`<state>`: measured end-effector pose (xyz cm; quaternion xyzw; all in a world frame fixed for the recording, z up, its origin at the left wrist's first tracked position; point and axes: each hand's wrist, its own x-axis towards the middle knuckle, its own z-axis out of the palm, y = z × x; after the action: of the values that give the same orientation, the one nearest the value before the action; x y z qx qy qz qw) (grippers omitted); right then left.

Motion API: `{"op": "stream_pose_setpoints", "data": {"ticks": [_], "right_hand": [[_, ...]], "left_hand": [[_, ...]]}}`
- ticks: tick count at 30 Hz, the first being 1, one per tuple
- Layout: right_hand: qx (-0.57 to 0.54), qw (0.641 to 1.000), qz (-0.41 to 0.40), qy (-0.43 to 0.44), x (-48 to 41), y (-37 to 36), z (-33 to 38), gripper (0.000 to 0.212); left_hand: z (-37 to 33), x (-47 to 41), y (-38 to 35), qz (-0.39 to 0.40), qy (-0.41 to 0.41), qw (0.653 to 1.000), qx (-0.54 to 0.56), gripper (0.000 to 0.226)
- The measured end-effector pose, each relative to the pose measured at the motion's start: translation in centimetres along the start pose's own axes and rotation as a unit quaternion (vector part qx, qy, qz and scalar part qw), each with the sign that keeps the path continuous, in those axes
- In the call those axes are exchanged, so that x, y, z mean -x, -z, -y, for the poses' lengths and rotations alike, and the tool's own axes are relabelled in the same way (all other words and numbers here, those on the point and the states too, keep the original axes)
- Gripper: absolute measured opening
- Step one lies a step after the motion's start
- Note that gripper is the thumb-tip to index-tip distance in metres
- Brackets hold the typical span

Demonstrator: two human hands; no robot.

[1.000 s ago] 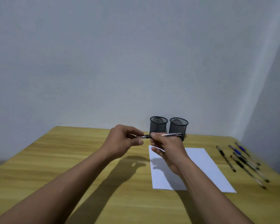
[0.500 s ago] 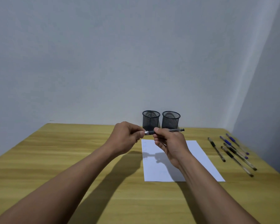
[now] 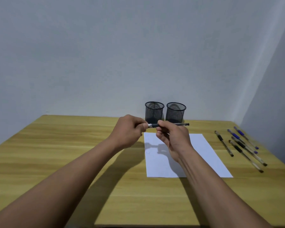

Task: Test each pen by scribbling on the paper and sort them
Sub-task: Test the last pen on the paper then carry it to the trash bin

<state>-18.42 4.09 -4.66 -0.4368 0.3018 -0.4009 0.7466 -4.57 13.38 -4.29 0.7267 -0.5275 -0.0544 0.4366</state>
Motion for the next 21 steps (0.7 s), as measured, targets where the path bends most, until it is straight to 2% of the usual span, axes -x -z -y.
{"op": "stream_pose_setpoints", "data": {"ticks": [2,3,6,9,13,21], "right_hand": [[-0.031,0.999,-0.027,0.004,-0.6,0.8,0.5,0.017],[-0.031,0.999,-0.038,0.011,-0.9,1.6,0.8,0.016],[0.076,0.997,-0.010,0.018,-1.2,3.5,0.7,0.011],[0.149,0.988,0.037,0.006,-0.8,3.5,-1.2,0.011],[0.172,0.984,0.049,-0.004,-0.3,3.4,-3.0,0.014],[0.183,0.982,0.053,-0.002,-0.2,4.0,-4.8,0.015]], "left_hand": [[1.1,-0.4,0.8,-0.012,0.043,0.998,0.036,0.018],[1.9,-0.5,1.6,-0.035,0.045,0.998,0.009,0.017],[4.4,-0.2,2.9,-0.037,0.036,0.994,-0.096,0.012],[6.1,-0.1,1.0,-0.013,0.060,0.993,-0.104,0.015],[7.7,-1.0,-1.9,-0.031,0.088,0.988,-0.121,0.010],[9.4,-2.2,-3.8,-0.036,0.119,0.976,-0.177,0.016]]}}
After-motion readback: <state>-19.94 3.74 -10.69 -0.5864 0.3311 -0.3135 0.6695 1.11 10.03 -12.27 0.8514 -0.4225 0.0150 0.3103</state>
